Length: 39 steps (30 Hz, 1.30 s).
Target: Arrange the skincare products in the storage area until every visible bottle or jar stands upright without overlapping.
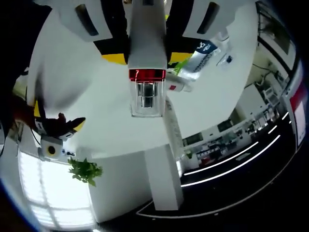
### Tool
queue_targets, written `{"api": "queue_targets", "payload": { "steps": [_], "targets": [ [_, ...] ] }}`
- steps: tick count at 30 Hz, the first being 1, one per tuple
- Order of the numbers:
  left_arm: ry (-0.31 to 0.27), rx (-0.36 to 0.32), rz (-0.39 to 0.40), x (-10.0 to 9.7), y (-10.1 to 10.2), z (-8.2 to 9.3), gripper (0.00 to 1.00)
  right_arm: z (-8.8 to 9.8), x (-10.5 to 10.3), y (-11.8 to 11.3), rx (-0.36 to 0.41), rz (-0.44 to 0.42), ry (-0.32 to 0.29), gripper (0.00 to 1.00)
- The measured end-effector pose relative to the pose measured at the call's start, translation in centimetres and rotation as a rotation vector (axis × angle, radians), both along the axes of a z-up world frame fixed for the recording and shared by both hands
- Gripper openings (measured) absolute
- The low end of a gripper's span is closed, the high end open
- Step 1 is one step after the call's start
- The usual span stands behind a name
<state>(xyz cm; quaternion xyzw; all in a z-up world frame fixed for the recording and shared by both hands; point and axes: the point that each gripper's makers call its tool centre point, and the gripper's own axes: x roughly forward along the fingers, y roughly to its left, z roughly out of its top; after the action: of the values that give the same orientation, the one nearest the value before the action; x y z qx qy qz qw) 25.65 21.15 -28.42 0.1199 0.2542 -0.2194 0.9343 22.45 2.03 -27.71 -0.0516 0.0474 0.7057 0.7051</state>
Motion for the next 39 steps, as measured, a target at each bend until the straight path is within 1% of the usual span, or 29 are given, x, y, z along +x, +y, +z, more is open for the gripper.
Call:
{"api": "queue_targets", "payload": {
  "steps": [7,10,14,20,28,34,39],
  "targets": [
    [-0.028,-0.034,0.003,-0.5,0.3,0.8,0.29,0.9,-0.4,1.0,0.045,0.02,0.032,0.76],
    [-0.039,-0.058,0.0,-0.7,0.4,1.1,0.29,1.2,-0.6,1.3,0.055,0.03,0.037,0.74],
    [-0.055,-0.072,-0.004,-0.9,0.4,1.3,0.29,1.6,-0.8,1.9,0.063,0.038,0.042,0.72],
    [-0.073,-0.093,-0.007,-1.1,0.5,1.5,0.29,1.8,-1.5,3.1,0.051,0.058,0.03,0.69],
    [-0.099,-0.133,-0.019,-1.4,0.4,1.8,0.29,2.4,-2.6,5.3,0.032,0.109,0.009,0.66],
    [-0.114,-0.166,-0.028,-1.7,0.4,2.1,0.29,2.9,-3.1,6.7,0.022,0.135,-0.007,0.64],
    [-0.13,-0.193,-0.036,-1.8,0.5,2.5,0.29,3.2,-3.3,7.7,0.023,0.146,-0.008,0.63]
  ]
}}
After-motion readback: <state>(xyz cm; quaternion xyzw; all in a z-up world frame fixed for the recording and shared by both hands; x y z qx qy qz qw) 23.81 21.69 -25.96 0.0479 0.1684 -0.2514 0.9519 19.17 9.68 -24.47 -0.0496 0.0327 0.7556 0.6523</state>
